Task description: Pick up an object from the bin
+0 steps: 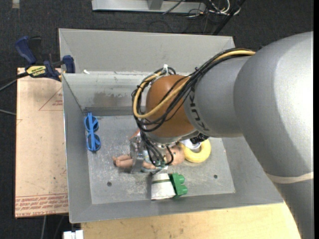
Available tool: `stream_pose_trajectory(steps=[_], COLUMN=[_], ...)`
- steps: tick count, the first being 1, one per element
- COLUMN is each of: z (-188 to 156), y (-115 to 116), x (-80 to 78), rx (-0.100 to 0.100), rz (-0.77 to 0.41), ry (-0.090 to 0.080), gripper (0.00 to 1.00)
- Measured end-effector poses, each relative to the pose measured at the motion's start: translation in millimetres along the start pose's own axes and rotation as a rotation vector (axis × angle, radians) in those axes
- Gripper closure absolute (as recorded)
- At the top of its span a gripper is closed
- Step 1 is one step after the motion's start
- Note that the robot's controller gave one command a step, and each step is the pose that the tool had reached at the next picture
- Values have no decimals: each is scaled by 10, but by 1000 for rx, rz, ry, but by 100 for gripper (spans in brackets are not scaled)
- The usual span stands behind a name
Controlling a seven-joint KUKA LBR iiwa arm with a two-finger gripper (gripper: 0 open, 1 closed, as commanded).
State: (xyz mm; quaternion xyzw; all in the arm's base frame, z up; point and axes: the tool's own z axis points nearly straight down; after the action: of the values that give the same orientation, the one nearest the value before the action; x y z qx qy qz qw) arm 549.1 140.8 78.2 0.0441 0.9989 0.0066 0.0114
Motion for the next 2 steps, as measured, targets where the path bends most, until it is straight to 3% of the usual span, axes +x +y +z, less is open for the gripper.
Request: stream_pose_trajectory(steps=[2], z=[-300], y=[-13], x=[39], rx=[6], rz=[0], ry=[16], gripper=[100])
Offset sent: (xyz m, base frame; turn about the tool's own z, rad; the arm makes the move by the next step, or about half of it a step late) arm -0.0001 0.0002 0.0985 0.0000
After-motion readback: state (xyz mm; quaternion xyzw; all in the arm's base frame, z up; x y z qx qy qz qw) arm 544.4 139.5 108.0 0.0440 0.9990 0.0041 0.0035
